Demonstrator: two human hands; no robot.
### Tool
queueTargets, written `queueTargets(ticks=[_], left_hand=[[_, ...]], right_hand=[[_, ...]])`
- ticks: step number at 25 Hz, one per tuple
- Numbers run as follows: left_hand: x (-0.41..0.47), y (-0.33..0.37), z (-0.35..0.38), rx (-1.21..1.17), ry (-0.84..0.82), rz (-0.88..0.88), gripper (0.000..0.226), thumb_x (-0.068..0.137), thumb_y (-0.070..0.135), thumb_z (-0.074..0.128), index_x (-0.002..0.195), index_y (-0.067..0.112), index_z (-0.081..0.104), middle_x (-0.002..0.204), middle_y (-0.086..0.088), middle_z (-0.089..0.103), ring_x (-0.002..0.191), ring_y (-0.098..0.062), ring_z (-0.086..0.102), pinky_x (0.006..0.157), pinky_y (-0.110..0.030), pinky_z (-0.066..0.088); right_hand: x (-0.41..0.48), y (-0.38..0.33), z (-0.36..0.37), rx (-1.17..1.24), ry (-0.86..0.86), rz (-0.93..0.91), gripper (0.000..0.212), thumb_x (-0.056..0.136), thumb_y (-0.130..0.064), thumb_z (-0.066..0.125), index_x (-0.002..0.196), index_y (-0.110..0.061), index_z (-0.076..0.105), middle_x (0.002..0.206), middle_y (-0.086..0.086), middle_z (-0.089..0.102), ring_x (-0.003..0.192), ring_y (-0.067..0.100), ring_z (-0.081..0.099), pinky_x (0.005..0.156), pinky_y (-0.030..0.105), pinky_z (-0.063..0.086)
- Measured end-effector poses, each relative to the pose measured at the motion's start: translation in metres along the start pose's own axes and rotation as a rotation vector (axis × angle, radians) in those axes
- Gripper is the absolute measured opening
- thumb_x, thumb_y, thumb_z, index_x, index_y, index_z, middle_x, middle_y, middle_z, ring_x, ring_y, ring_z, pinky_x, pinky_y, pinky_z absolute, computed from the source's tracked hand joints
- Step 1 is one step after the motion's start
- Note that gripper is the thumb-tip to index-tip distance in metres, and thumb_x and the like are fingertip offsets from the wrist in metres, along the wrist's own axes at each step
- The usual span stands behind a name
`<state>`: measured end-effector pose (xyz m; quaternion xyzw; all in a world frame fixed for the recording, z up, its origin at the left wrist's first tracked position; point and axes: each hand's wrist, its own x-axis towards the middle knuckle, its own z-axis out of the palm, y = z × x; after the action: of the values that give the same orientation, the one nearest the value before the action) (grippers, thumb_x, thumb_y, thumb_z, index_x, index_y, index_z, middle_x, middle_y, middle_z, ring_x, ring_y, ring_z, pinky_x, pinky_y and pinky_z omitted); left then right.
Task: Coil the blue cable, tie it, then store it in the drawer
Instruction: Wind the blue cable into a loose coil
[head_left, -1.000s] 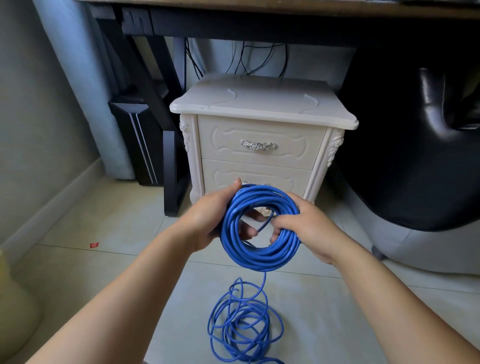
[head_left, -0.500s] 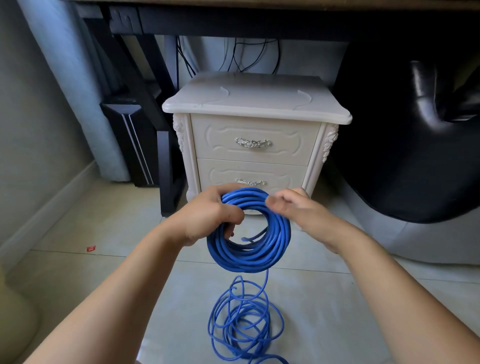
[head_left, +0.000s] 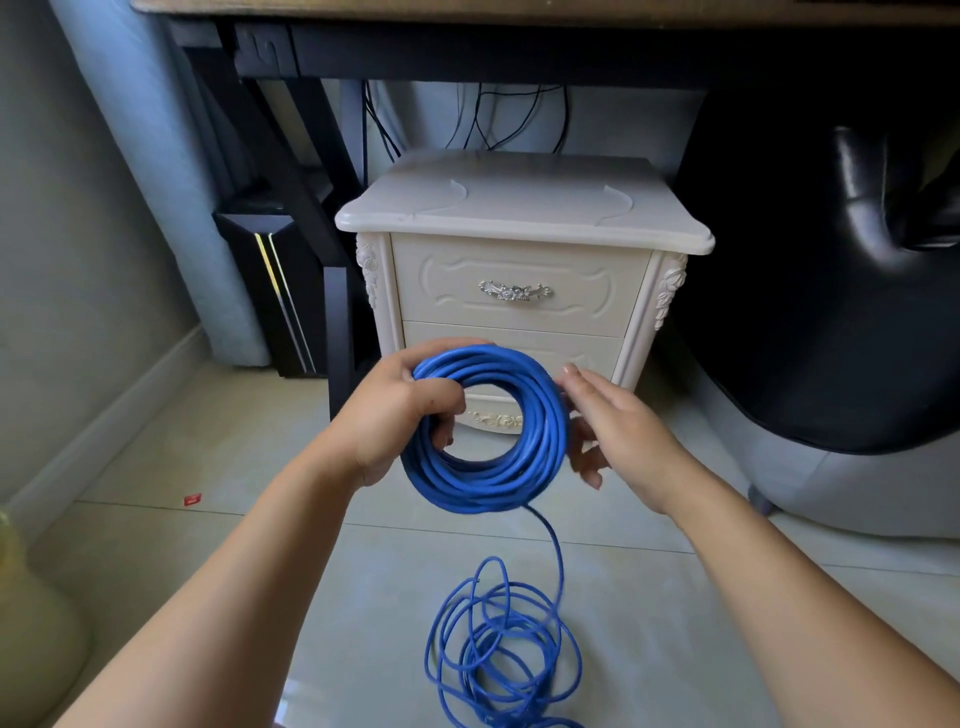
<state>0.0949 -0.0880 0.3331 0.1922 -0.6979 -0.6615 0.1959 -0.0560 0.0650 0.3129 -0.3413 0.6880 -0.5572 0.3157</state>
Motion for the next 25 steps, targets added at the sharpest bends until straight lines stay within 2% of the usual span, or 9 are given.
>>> queueTargets(ticks=[2, 5, 7, 10, 13, 16, 18, 21, 25], left_hand=[[0.002, -0.002, -0.008, -0.068, 0.107, 0.009, 0.051, 0.063, 0.002, 0.052, 0.107, 0.018, 0.073, 0.063, -0.011, 0.040, 0.044, -0.021, 0.039, 0.055, -0.032, 0.038], [0.001, -0.002, -0.008, -0.128, 0.167, 0.040, 0.050, 0.064, 0.002, 0.051, 0.108, 0.015, 0.071, 0.064, -0.010, 0.038, 0.044, -0.021, 0.038, 0.057, -0.033, 0.038], [-0.001, 0.000, -0.001, -0.118, 0.163, 0.076, 0.054, 0.065, 0.002, 0.052, 0.112, 0.017, 0.071, 0.062, -0.010, 0.040, 0.045, -0.021, 0.040, 0.057, -0.033, 0.039], [-0.003, 0.003, 0.013, -0.139, 0.177, 0.118, 0.055, 0.063, 0.003, 0.052, 0.111, 0.022, 0.072, 0.060, -0.011, 0.041, 0.047, -0.021, 0.040, 0.053, -0.029, 0.039], [-0.002, 0.000, 0.018, -0.203, 0.200, 0.135, 0.057, 0.064, 0.000, 0.049, 0.114, 0.019, 0.070, 0.058, -0.010, 0.040, 0.046, -0.020, 0.038, 0.057, -0.031, 0.040], [-0.003, -0.007, 0.027, -0.312, 0.220, 0.146, 0.053, 0.066, -0.003, 0.045, 0.110, 0.017, 0.070, 0.061, -0.009, 0.036, 0.047, -0.019, 0.037, 0.060, -0.036, 0.036], [-0.003, -0.010, 0.035, -0.354, 0.241, 0.149, 0.048, 0.071, -0.007, 0.043, 0.099, 0.019, 0.071, 0.061, -0.008, 0.037, 0.050, -0.019, 0.038, 0.061, -0.036, 0.036], [0.001, -0.012, 0.032, -0.226, 0.190, 0.064, 0.043, 0.073, -0.001, 0.053, 0.097, 0.029, 0.072, 0.065, -0.004, 0.055, 0.062, -0.021, 0.057, 0.074, -0.040, 0.046], [0.004, -0.016, 0.020, 0.263, 0.050, 0.004, 0.066, 0.071, 0.009, 0.069, 0.127, 0.042, 0.057, 0.102, 0.007, 0.072, 0.095, -0.008, 0.069, 0.087, -0.029, 0.052]], right_hand=[[-0.005, 0.004, 0.008, 0.099, -0.077, 0.029, 0.038, 0.095, -0.053, 0.041, 0.114, -0.029, 0.064, 0.084, -0.001, 0.065, 0.057, 0.021, 0.055, 0.045, 0.029, 0.042], [-0.008, 0.009, 0.016, 0.110, -0.101, -0.032, 0.051, 0.082, -0.062, 0.044, 0.113, -0.027, 0.063, 0.087, -0.003, 0.067, 0.075, 0.016, 0.063, 0.071, 0.031, 0.051], [-0.008, 0.009, 0.020, 0.129, -0.075, -0.070, 0.044, 0.081, -0.058, 0.058, 0.111, -0.026, 0.062, 0.095, -0.005, 0.067, 0.088, 0.007, 0.065, 0.086, 0.027, 0.049], [-0.006, 0.013, 0.032, 0.253, -0.059, -0.010, 0.037, 0.076, -0.043, 0.076, 0.108, -0.029, 0.062, 0.097, -0.004, 0.069, 0.098, 0.010, 0.066, 0.094, 0.033, 0.049], [-0.004, 0.012, 0.038, 0.497, -0.058, 0.054, 0.044, 0.073, -0.026, 0.076, 0.114, -0.024, 0.061, 0.095, 0.001, 0.068, 0.091, 0.016, 0.068, 0.087, 0.040, 0.051], [-0.001, 0.008, 0.034, 0.582, -0.060, 0.100, 0.054, 0.071, -0.020, 0.075, 0.121, -0.013, 0.057, 0.108, 0.015, 0.066, 0.100, 0.034, 0.069, 0.091, 0.057, 0.051], [-0.002, 0.006, 0.035, 0.572, -0.042, 0.097, 0.046, 0.078, -0.008, 0.070, 0.120, -0.009, 0.054, 0.104, 0.017, 0.071, 0.093, 0.035, 0.072, 0.089, 0.058, 0.053], [-0.003, 0.002, 0.034, 0.437, 0.101, 0.096, 0.032, 0.080, 0.009, 0.058, 0.103, -0.012, 0.053, 0.066, 0.004, 0.065, 0.064, 0.022, 0.071, 0.071, 0.045, 0.056], [-0.003, 0.001, 0.020, -0.051, 0.165, -0.003, 0.028, 0.078, 0.003, 0.061, 0.096, -0.018, 0.051, 0.075, 0.002, 0.057, 0.063, 0.015, 0.067, 0.062, 0.035, 0.053]])
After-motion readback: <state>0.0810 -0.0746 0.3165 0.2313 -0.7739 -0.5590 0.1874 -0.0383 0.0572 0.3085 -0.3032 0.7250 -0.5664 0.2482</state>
